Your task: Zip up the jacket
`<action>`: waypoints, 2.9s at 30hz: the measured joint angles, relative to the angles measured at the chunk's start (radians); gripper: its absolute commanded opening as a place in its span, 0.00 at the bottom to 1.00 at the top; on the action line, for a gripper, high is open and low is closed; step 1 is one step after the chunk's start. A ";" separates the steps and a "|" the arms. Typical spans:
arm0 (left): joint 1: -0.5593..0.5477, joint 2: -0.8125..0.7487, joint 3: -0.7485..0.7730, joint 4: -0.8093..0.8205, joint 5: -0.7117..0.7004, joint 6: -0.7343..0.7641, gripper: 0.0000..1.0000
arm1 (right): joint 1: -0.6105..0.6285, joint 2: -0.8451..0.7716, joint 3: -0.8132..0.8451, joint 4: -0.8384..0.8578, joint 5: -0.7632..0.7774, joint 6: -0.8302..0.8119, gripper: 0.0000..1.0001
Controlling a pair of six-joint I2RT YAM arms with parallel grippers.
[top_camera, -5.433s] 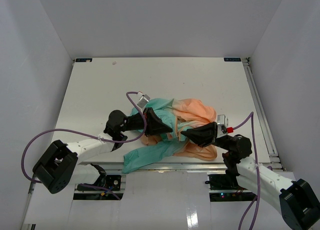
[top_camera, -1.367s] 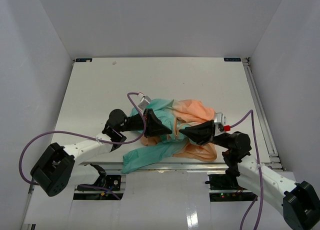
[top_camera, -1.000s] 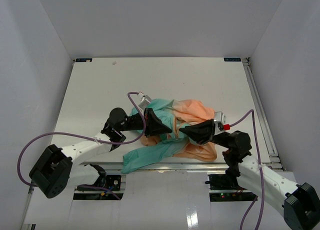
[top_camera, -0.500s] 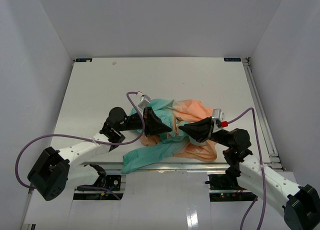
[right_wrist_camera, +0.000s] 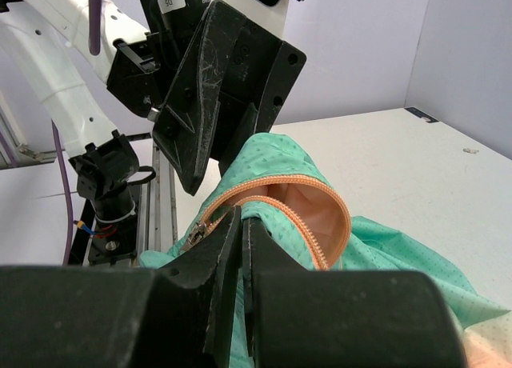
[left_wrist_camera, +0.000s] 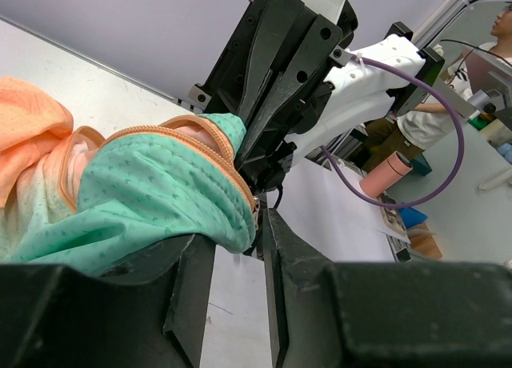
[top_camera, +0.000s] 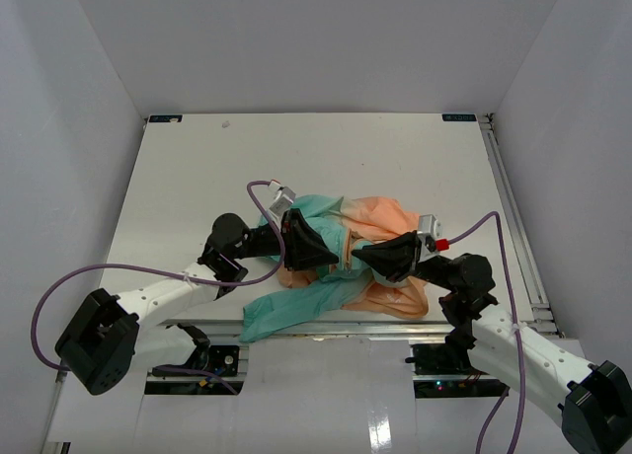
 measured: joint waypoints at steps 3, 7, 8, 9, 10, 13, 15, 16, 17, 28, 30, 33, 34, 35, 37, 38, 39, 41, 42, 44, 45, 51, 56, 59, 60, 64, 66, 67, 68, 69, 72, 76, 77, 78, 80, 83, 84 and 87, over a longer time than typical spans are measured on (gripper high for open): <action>0.000 0.001 -0.005 0.009 0.002 -0.002 0.45 | 0.002 0.000 0.000 0.005 0.000 0.000 0.08; 0.000 0.001 -0.010 0.013 0.004 -0.001 0.46 | 0.008 0.005 0.000 0.015 0.003 0.002 0.08; 0.000 0.002 -0.010 0.014 0.005 -0.001 0.46 | 0.009 0.008 0.000 0.015 0.003 0.002 0.08; 0.000 0.002 -0.010 0.016 0.006 -0.001 0.47 | 0.010 0.010 0.000 0.015 0.004 0.002 0.08; 0.000 0.003 -0.010 0.018 0.007 -0.001 0.47 | 0.011 0.012 0.000 0.016 0.005 0.002 0.08; -0.001 0.004 -0.010 0.020 0.009 -0.001 0.47 | 0.013 0.016 0.000 0.018 0.007 0.003 0.08; -0.003 0.005 -0.010 0.025 0.012 -0.001 0.45 | 0.014 0.019 0.000 0.020 0.007 0.003 0.08; -0.004 0.005 -0.010 0.027 0.013 -0.001 0.44 | 0.014 0.020 0.000 0.020 0.007 0.003 0.08; -0.005 0.005 -0.010 0.030 0.015 -0.001 0.42 | 0.014 0.020 0.000 0.020 0.007 0.003 0.08; -0.018 0.041 -0.010 0.060 0.049 0.006 0.00 | 0.020 0.025 0.000 0.020 0.007 0.006 0.08; -0.019 0.041 -0.010 0.058 0.050 0.007 0.00 | 0.021 0.027 0.000 0.020 0.008 0.007 0.08; -0.019 0.040 -0.010 0.036 0.047 0.017 0.00 | 0.021 0.025 0.000 0.014 0.014 0.006 0.08; -0.019 0.039 -0.010 0.027 0.046 0.022 0.00 | 0.021 0.024 0.000 0.009 0.017 0.006 0.08; -0.020 0.035 -0.009 0.015 0.042 0.029 0.00 | 0.021 0.022 0.004 -0.005 0.022 0.004 0.08; -0.020 0.027 -0.006 -0.016 0.031 0.048 0.00 | 0.022 0.013 0.014 -0.043 0.035 -0.003 0.08; -0.020 0.021 -0.002 -0.034 0.024 0.059 0.00 | 0.022 0.005 0.022 -0.064 0.043 -0.005 0.08; -0.020 0.016 0.003 -0.052 0.018 0.069 0.00 | 0.022 -0.003 0.030 -0.085 0.050 -0.007 0.08; -0.022 0.001 0.010 -0.089 -0.006 0.097 0.00 | 0.022 -0.015 0.042 -0.115 0.063 -0.009 0.08; -0.024 -0.007 0.011 -0.104 -0.017 0.110 0.00 | 0.022 -0.020 0.046 -0.129 0.068 -0.009 0.08; -0.026 -0.026 0.012 -0.135 -0.037 0.134 0.00 | 0.022 -0.024 0.053 -0.154 0.077 -0.009 0.08; -0.027 -0.034 0.012 -0.150 -0.049 0.146 0.00 | 0.022 -0.024 0.056 -0.163 0.081 -0.009 0.08; -0.037 -0.062 0.023 -0.239 -0.101 0.215 0.00 | 0.022 -0.019 0.068 -0.200 0.085 -0.009 0.08; -0.056 -0.071 0.049 -0.320 -0.142 0.273 0.00 | 0.022 -0.013 0.085 -0.229 0.086 -0.009 0.08; -0.067 -0.076 0.063 -0.350 -0.171 0.303 0.00 | 0.022 -0.010 0.111 -0.259 0.085 -0.009 0.08; -0.070 -0.078 0.067 -0.357 -0.180 0.312 0.00 | 0.022 -0.009 0.119 -0.268 0.085 -0.009 0.08; -0.076 -0.088 0.076 -0.391 -0.223 0.342 0.00 | 0.022 -0.006 0.146 -0.309 0.087 -0.009 0.08; -0.079 -0.096 0.076 -0.406 -0.249 0.353 0.00 | 0.022 -0.006 0.152 -0.321 0.088 -0.009 0.08; -0.079 -0.101 0.076 -0.413 -0.260 0.357 0.00 | 0.022 -0.007 0.152 -0.325 0.091 -0.008 0.08; -0.080 -0.106 0.076 -0.420 -0.269 0.361 0.00 | 0.022 -0.007 0.152 -0.328 0.094 -0.008 0.08; -0.080 -0.110 0.076 -0.426 -0.277 0.364 0.00 | 0.022 -0.007 0.152 -0.330 0.098 -0.008 0.08; -0.081 -0.118 0.076 -0.434 -0.292 0.370 0.00 | 0.022 -0.005 0.152 -0.332 0.107 -0.006 0.08; -0.082 -0.115 0.076 -0.438 -0.289 0.374 0.00 | 0.022 0.023 0.164 -0.332 0.110 -0.005 0.08; -0.082 -0.113 0.076 -0.438 -0.286 0.375 0.00 | 0.022 0.033 0.169 -0.332 0.112 -0.005 0.08; -0.083 -0.111 0.076 -0.438 -0.284 0.376 0.00 | 0.022 0.041 0.172 -0.332 0.113 -0.005 0.08; -0.086 -0.106 0.076 -0.438 -0.283 0.379 0.00 | 0.022 0.050 0.176 -0.333 0.116 -0.005 0.08; -0.087 -0.103 0.076 -0.439 -0.283 0.385 0.00 | 0.022 0.056 0.178 -0.333 0.122 -0.003 0.08; -0.088 -0.103 0.077 -0.439 -0.283 0.386 0.04 | 0.022 0.058 0.178 -0.333 0.123 -0.001 0.08; -0.089 -0.103 0.080 -0.443 -0.283 0.384 0.33 | 0.022 0.060 0.178 -0.329 0.121 0.005 0.08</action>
